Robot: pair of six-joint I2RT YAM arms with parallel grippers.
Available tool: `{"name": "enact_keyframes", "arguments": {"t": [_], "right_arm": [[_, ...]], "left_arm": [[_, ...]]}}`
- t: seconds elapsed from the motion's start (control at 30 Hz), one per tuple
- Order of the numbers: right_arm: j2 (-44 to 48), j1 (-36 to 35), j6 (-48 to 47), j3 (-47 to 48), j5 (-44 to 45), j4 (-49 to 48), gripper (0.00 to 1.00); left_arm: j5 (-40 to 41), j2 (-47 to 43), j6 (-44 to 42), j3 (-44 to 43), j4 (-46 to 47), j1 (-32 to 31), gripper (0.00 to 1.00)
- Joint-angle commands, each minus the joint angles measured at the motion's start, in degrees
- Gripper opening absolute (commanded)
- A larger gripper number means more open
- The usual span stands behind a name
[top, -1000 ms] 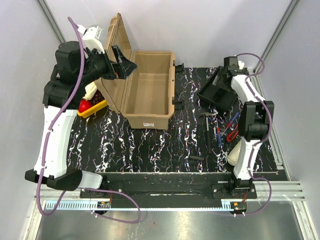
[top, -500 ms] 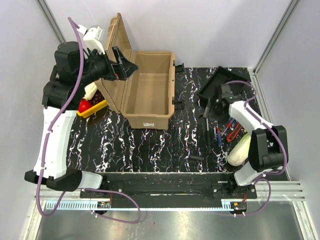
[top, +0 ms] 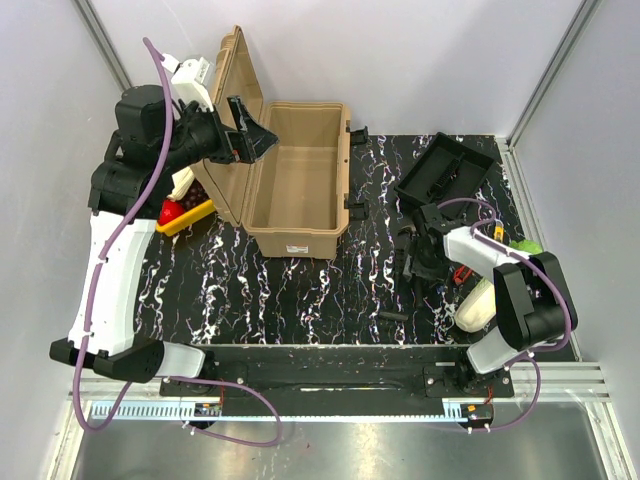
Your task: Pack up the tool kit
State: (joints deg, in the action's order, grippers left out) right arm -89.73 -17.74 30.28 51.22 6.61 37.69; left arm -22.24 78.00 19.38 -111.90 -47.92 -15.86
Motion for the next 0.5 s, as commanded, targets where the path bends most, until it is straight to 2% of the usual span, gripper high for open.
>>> {"name": "enact_keyframes", "arguments": {"t": [0.0,0.17,0.27,0.37,0.47], "right_arm": [[0.0,-1.4,0.9,-1.2,2.0,-3.2,0.61],[-1.9,-5.3,2.3,-1.0,8.1,-3.3,0.52],[-3.2,-5.6,2.7,-0.9,7.5,-4.3,0.46],[-3.8,-5.6,3.1,-0.9,5.8,-5.1,0.22],[-3.7,-5.6,3.2,-1.0,3.8,-6.4,0.03]], "left_arm": [[-1.0,-0.7,0.0,-0.1,2.3,-0.1,0.99],[-1.0,-0.6,-0.2,-0.2,2.4,-0.2,0.99],[-1.0,-0.6,-0.2,-0.3,2.4,-0.2,0.99],[-0.9,-0.7,-0.4,-0.4,2.4,-0.2,0.99],[-0.8,-0.6,-0.4,-0.5,2.5,-0.2,0.99]]}}
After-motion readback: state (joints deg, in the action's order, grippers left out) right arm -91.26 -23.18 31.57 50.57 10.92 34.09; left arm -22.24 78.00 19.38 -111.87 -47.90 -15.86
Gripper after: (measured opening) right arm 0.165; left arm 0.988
